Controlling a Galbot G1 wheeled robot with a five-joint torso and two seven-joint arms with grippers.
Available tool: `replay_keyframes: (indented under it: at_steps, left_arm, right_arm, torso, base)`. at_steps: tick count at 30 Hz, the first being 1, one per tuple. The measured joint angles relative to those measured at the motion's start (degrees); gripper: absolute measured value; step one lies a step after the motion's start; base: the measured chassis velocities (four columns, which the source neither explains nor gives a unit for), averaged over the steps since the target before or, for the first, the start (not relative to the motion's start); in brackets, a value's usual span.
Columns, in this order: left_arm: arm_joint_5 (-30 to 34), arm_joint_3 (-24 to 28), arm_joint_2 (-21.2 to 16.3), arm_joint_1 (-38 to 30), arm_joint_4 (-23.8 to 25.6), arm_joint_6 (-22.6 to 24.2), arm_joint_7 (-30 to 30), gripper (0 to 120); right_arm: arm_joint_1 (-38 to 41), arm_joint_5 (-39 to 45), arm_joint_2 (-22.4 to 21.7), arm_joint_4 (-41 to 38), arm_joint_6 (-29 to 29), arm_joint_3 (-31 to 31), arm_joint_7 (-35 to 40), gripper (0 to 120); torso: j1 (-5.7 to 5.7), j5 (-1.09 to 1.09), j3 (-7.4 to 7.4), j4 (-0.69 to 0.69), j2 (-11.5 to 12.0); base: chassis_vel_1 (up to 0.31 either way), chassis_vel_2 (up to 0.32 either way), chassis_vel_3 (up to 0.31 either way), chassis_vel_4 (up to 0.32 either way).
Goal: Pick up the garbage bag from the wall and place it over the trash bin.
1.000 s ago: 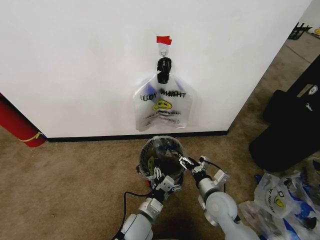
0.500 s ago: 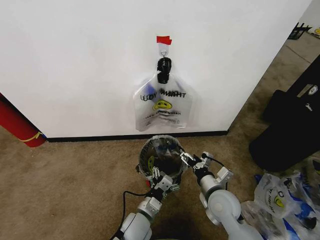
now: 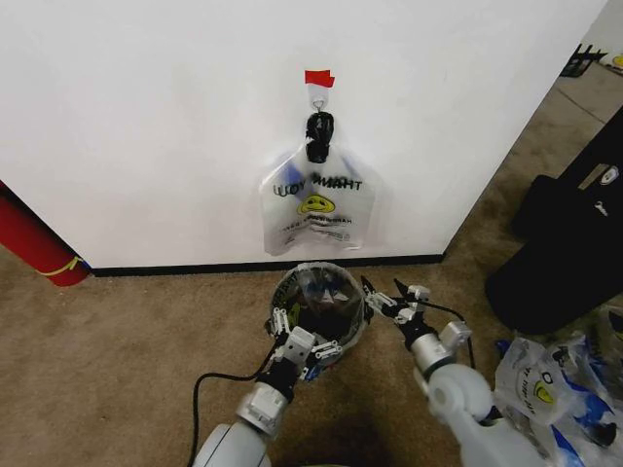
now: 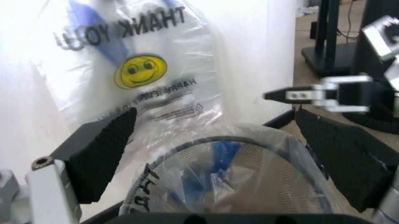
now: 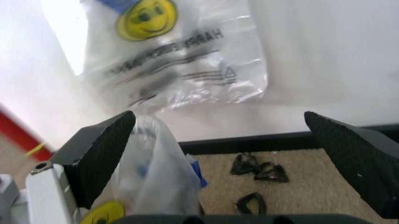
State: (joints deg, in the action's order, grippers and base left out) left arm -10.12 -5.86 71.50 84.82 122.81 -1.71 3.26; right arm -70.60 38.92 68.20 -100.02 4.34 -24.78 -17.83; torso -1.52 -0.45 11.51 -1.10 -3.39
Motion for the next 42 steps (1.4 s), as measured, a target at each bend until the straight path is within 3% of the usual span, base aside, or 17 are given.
replay_keyframes:
  at_steps: [2, 3, 8, 10, 13, 20, 31, 42]
  left_arm:
    - [0.17, -0.09, 0.0, 0.16, 0.17, -0.02, 0.14, 100]
    - [0.37, -0.19, 0.0, 0.53, 0.49, -0.07, 0.3, 100]
    - [0.41, -0.12, 0.05, 1.39, 0.6, -0.31, 0.38, 100]
    - [0.41, -0.1, 0.09, 1.41, 0.52, -0.33, 0.38, 100]
    - [0.29, -0.06, 0.25, 1.51, -0.19, -0.37, 0.45, 100]
    - [0.13, -0.01, 0.39, 1.68, -0.66, -0.37, 0.51, 100]
    - [0.32, -0.14, 0.71, 0.75, -1.72, -0.34, 0.54, 100]
    - [2.45, -0.68, 0.35, -1.65, -2.49, 0.12, 0.67, 100]
  right_arm:
    - [0.25, -0.11, -0.19, 1.37, -0.33, -1.02, -3.15, 100]
    - [0.78, -0.2, -0.45, 4.15, -1.98, -2.75, -9.19, 100]
    - [2.77, -2.65, -0.37, 13.71, -9.56, -6.8, -25.78, 100]
    - [3.01, -2.95, -0.31, 14.8, -10.36, -7.33, -28.11, 100]
    - [4.17, -4.15, -0.07, 19.75, -12.55, -10.73, -42.03, 100]
    - [7.19, -6.32, -0.72, 26.86, -13.06, -12.94, -54.1, 100]
    - [11.55, -7.8, 1.47, 30.61, -12.33, -8.24, -58.77, 97]
    - [13.97, -8.38, 2.6, 33.41, -12.19, -7.17, -59.0, 55]
  torso:
    - [0.0, 0.0, 0.0, -0.01, 0.0]
    - [0.0, 0.0, 0.0, -0.02, 0.0]
    - [0.0, 0.0, 0.0, -0.01, 0.0]
    - [0.0, 0.01, 0.0, 0.0, 0.0]
    - [0.0, 0.01, 0.0, -0.01, 0.0]
    - [0.0, 0.01, 0.0, -0.01, 0.0]
    - [0.0, -0.02, 0.0, 0.0, 0.0]
    - [0.0, -0.01, 0.0, 0.0, 0.0]
  base:
    - [0.0, 0.0, 0.0, 0.0]
    - [0.0, 0.0, 0.0, 0.0]
    - [0.0, 0.0, 0.0, 0.0]
    - [0.0, 0.0, 0.0, 0.0]
    - [0.0, 0.0, 0.0, 0.0]
    - [0.0, 0.0, 0.0, 0.0]
    - [0.0, 0.0, 0.0, 0.0]
    - [0.0, 0.0, 0.0, 0.0]
